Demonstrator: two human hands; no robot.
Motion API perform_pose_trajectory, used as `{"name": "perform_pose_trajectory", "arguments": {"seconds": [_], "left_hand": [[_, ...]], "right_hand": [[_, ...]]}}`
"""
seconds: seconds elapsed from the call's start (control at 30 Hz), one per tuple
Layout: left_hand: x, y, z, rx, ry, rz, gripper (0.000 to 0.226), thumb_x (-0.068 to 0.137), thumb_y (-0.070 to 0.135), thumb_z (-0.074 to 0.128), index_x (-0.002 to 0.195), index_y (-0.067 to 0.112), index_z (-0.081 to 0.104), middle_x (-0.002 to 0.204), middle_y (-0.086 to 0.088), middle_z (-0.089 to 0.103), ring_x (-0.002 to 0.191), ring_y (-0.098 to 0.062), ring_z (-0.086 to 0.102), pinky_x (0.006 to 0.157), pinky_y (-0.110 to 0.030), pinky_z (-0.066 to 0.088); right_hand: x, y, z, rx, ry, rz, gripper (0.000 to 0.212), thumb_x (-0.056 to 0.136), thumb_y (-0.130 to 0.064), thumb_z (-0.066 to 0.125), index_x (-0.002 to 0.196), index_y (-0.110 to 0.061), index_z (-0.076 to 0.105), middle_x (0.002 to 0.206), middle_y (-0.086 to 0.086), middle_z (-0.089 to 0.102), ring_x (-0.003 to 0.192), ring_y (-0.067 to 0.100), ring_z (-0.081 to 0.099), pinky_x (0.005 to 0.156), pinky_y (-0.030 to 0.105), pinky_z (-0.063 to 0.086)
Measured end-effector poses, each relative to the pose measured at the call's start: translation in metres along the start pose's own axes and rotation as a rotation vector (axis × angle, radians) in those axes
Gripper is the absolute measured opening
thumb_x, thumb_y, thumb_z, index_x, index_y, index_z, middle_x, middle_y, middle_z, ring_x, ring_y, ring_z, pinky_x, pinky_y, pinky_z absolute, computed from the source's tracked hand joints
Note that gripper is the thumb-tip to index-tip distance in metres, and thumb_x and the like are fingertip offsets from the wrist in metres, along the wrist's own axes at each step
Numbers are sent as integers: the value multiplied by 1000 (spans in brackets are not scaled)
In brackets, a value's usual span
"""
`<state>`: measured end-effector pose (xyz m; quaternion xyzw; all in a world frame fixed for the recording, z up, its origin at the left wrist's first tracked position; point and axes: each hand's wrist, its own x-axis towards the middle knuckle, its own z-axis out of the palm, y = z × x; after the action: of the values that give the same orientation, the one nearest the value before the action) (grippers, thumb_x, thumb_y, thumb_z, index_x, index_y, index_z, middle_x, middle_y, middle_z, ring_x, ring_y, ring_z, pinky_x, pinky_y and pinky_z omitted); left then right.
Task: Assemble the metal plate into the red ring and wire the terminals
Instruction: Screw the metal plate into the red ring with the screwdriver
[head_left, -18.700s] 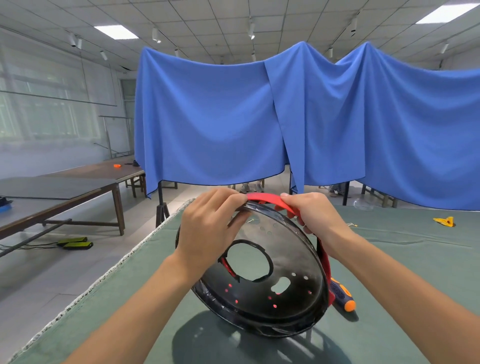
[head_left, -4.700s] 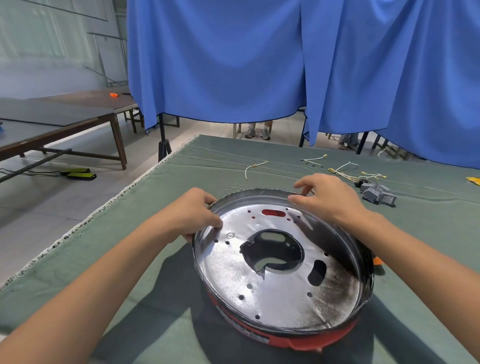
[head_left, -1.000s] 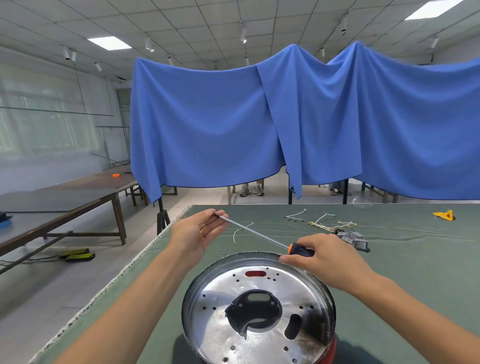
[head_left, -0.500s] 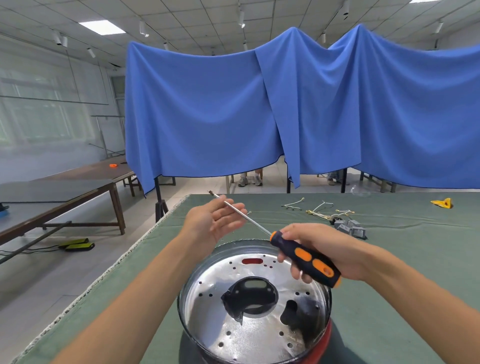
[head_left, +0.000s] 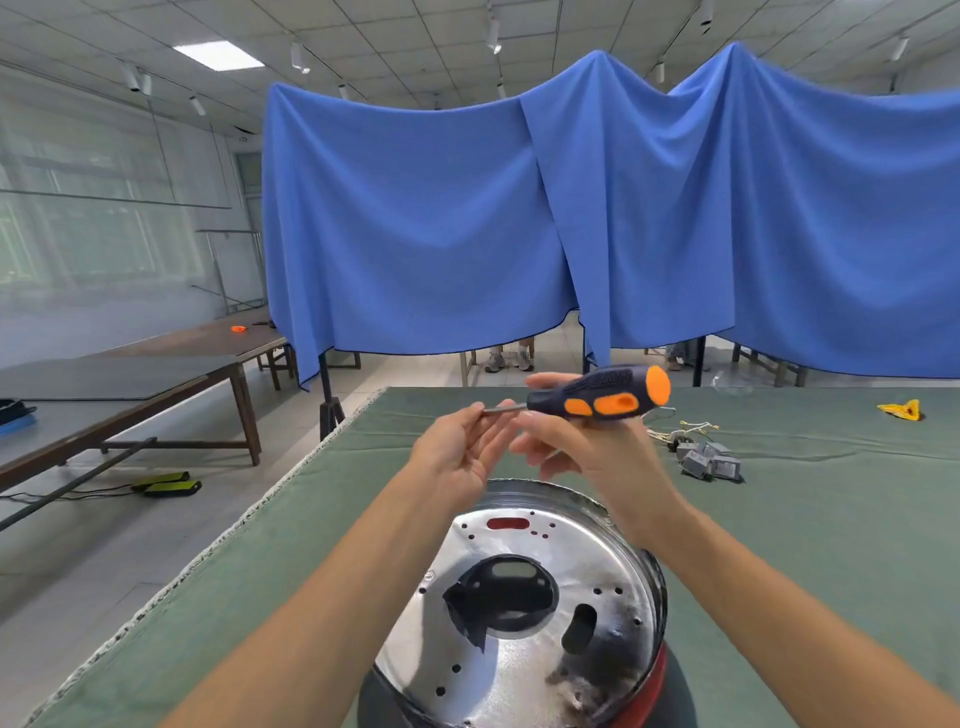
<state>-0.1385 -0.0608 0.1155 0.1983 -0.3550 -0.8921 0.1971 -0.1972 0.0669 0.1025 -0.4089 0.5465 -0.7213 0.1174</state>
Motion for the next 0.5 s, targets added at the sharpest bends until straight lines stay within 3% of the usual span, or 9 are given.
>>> {"name": "perform_pose_trajectory", "arguments": {"seconds": [0.07, 0.17, 0.23, 0.3, 0.37, 0.4, 0.43, 0.5], "left_hand": [[1, 1, -1, 5, 15, 26, 14, 96, 3, 50, 87, -7, 54, 59, -17, 68, 47, -23, 67, 45, -29, 57], [1, 1, -6, 155, 8, 31, 20, 98, 12, 49, 92, -5, 58, 65, -15, 70, 51, -20, 68, 44, -27, 55], [3, 0, -17, 434, 29, 64, 31, 100, 23, 45, 87, 0, 61, 65, -11, 71, 43, -16, 62, 39, -21, 48], [11, -2, -32, 905, 79, 251, 24, 96, 25, 51, 85, 7, 64, 70, -6, 72, 46, -14, 57, 45, -22, 47], [25, -1, -51, 1602, 114, 565, 11, 87, 23, 59, 93, 18, 66, 91, 3, 69, 78, -14, 61, 68, -31, 52], [33, -1, -58, 1871, 68, 628, 20, 83, 24, 60, 103, 22, 63, 104, 5, 64, 98, -15, 56, 80, -34, 50], [41, -1, -64, 2021, -22, 590, 34, 81, 27, 61, 115, 23, 58, 116, 4, 58, 112, -16, 48, 89, -35, 46], [55, -3, -71, 2083, -189, 386, 58, 80, 36, 64, 132, 20, 45, 133, -2, 47, 124, -21, 38, 99, -37, 40]], "right_hand": [[0, 3, 7, -108, 110, -95, 19, 83, -9, 71, 101, -5, 66, 56, 2, 65, 41, 10, 55, 39, 19, 43], [3, 3, 8, -199, 274, -146, 9, 82, -17, 72, 82, -9, 69, 50, -3, 61, 36, 5, 50, 36, 15, 37], [8, 0, 4, -249, 336, -123, 11, 82, -16, 71, 74, -10, 67, 48, -3, 59, 36, 6, 50, 36, 15, 36], [13, -4, -1, -335, 346, -78, 15, 81, -18, 70, 70, -9, 65, 49, 2, 59, 36, 9, 50, 37, 17, 37], [18, -6, -6, -403, 346, -66, 19, 81, -19, 69, 69, -6, 63, 50, 7, 59, 36, 10, 50, 38, 18, 37], [21, -7, -8, -436, 351, -75, 23, 81, -20, 69, 69, -3, 62, 50, 8, 59, 36, 9, 49, 38, 17, 37], [23, -8, -10, -468, 360, -86, 27, 82, -22, 69, 68, 1, 61, 51, 11, 60, 36, 9, 50, 38, 17, 37], [26, -9, -13, -511, 387, -111, 32, 81, -24, 69, 68, 3, 60, 53, 14, 61, 37, 8, 51, 39, 16, 38]]}}
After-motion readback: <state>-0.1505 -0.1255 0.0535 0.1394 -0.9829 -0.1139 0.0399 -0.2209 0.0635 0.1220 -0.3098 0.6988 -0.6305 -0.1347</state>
